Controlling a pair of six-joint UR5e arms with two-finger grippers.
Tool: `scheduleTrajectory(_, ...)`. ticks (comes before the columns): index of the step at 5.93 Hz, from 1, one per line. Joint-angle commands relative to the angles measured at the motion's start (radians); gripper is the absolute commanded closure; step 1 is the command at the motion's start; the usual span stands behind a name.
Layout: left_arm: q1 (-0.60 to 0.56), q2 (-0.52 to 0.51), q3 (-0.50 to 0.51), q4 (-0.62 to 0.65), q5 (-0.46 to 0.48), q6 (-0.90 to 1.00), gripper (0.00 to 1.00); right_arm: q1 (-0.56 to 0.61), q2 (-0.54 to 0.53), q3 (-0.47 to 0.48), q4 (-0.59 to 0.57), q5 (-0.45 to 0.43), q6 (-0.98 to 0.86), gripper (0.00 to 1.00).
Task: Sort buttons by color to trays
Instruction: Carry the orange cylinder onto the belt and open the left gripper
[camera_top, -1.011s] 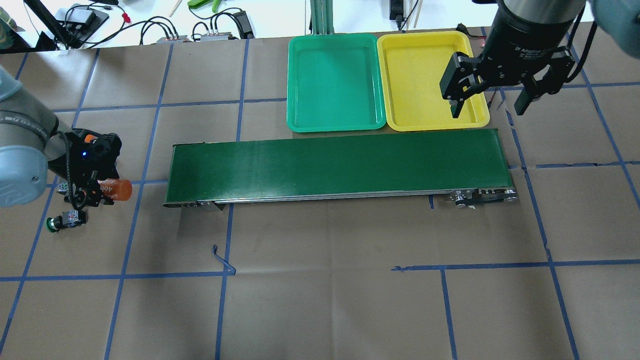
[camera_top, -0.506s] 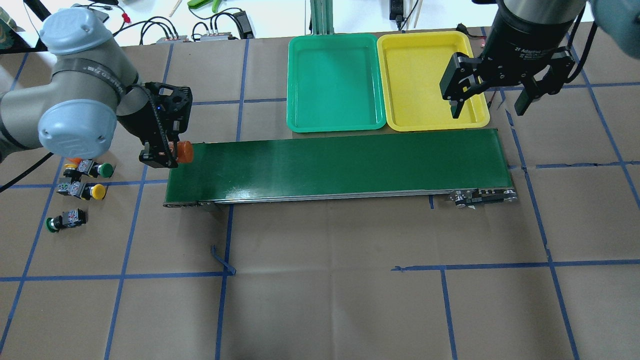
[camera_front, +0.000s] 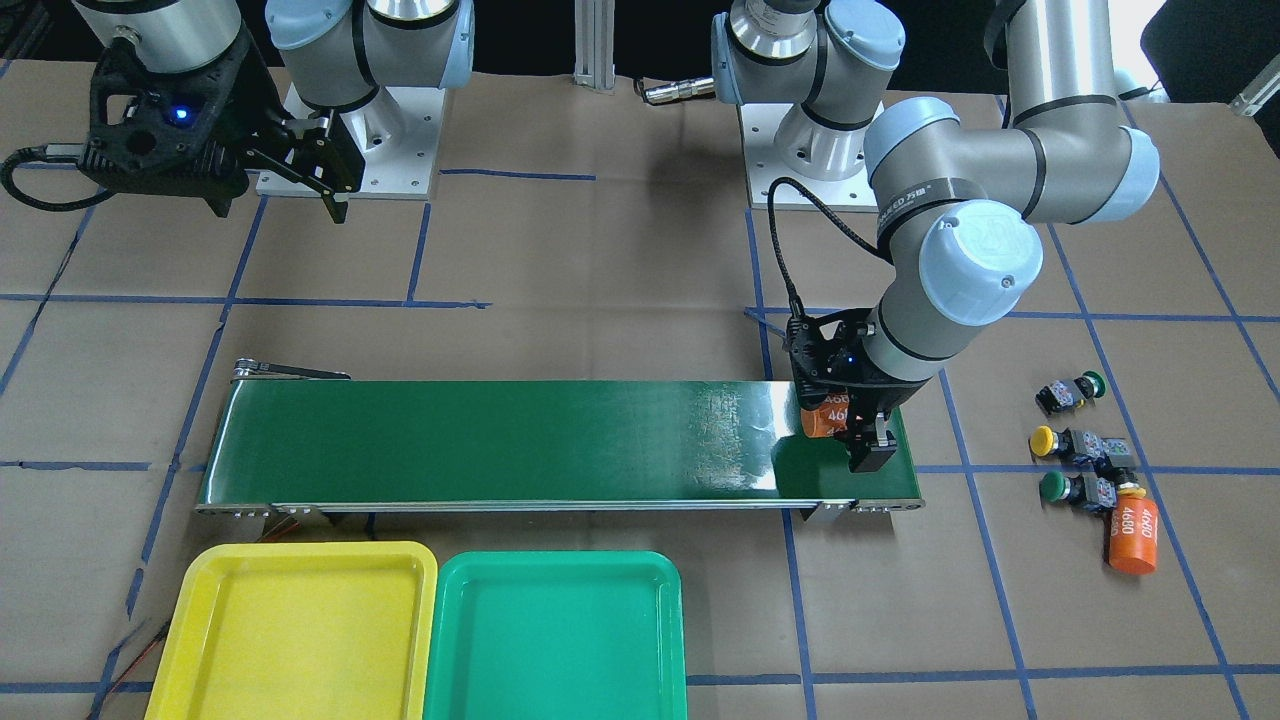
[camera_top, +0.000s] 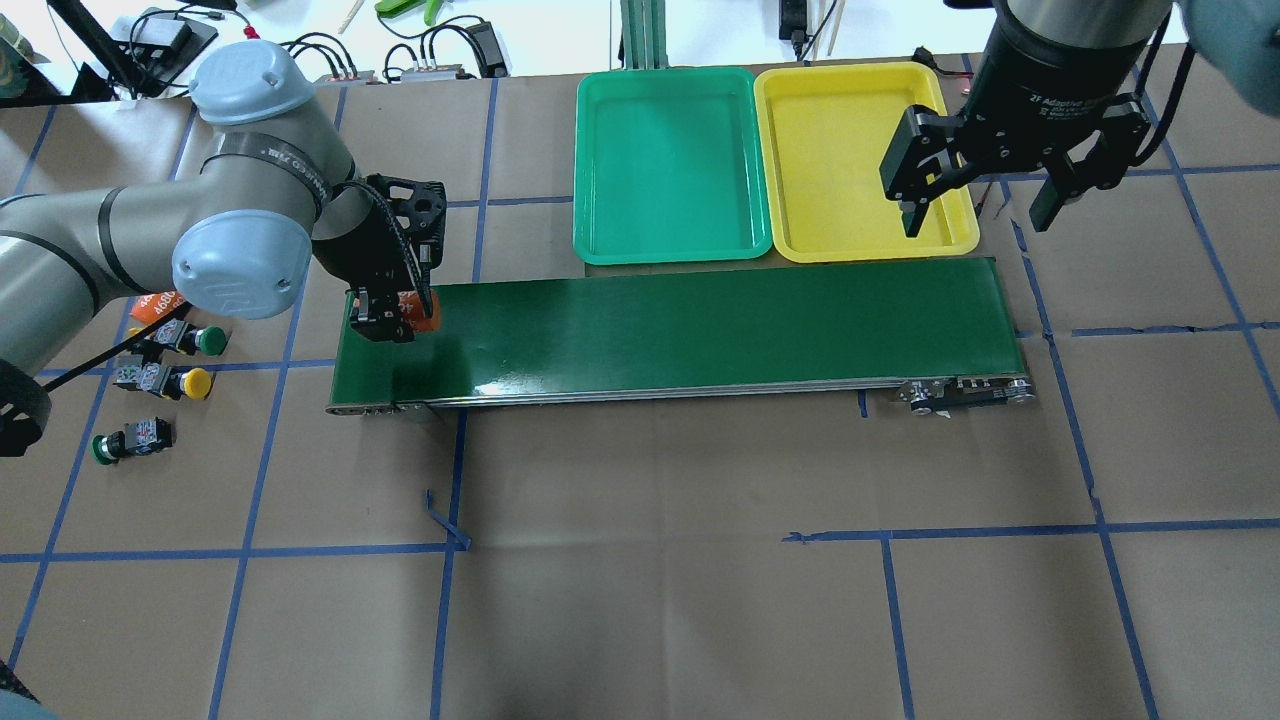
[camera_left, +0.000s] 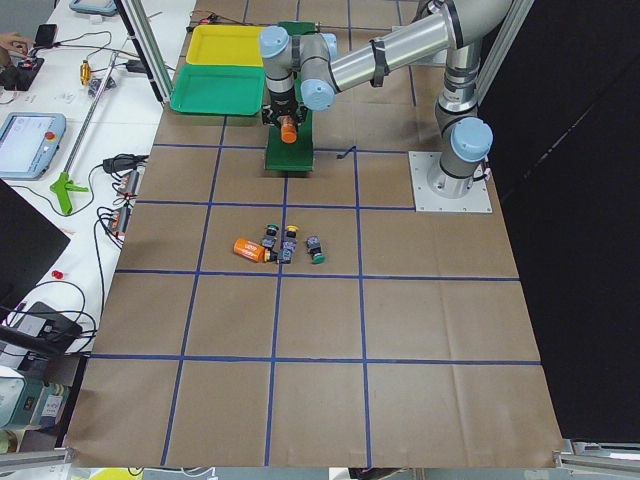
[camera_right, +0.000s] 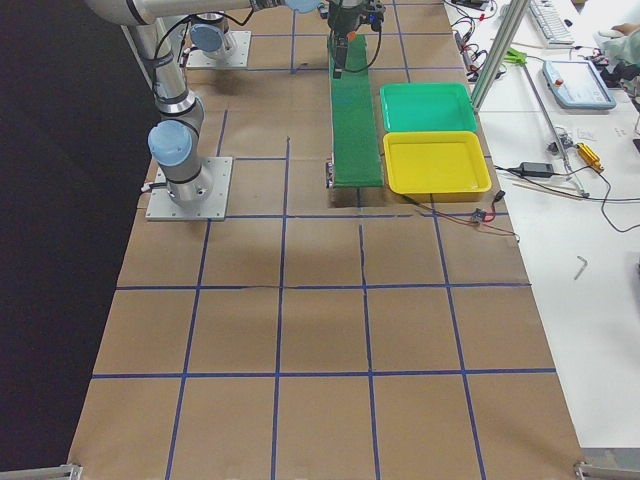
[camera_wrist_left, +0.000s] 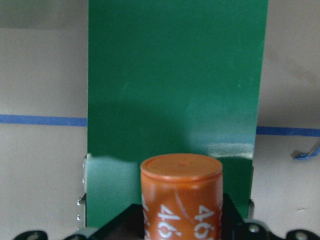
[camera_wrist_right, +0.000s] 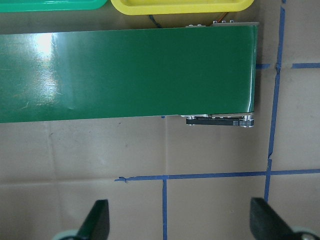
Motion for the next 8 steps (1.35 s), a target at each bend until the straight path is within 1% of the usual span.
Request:
scheduleTrajectory(1,-0.006,-0.021,-0.040,0.042,-0.002,-0.001,0.95,0.000,0.000,0.000,0.000,-0.001,0.000,0.00)
scheduleTrajectory(2,-0.007,-0.021,-0.062,0.072,-0.002,-0.001,0.92,0.000,0.000,0.000,0.000,-0.001,0.000,0.00)
scheduleTrajectory(3,-0.007,-0.021,-0.063,0.082,-0.002,0.005,0.74,0.000,0.000,0.002,0.000,-0.001,0.000,0.00)
scheduleTrajectory(4,0.001,-0.023,-0.063,0.083,-0.002,0.009,0.27,0.000,0.000,0.000,0.000,-0.001,0.000,0.00)
scheduleTrajectory(5,0.001,-0.026,-0.060,0.083,-0.002,0.015,0.14,0.000,0.000,0.002,0.000,-0.001,0.000,0.00)
scheduleTrajectory(6,0.010,-0.012,-0.042,0.082,-0.002,0.020,0.12,0.000,0.000,0.002,0.000,0.001,0.000,0.00)
scheduleTrajectory(7,0.035,0.011,-0.019,0.064,0.004,0.023,0.12,0.000,0.000,0.002,0.000,0.001,0.000,0.00)
scheduleTrajectory(8,0.099,0.051,-0.001,0.012,0.004,0.023,0.09,0.000,0.000,0.002,0.002,-0.001,0.000,0.00)
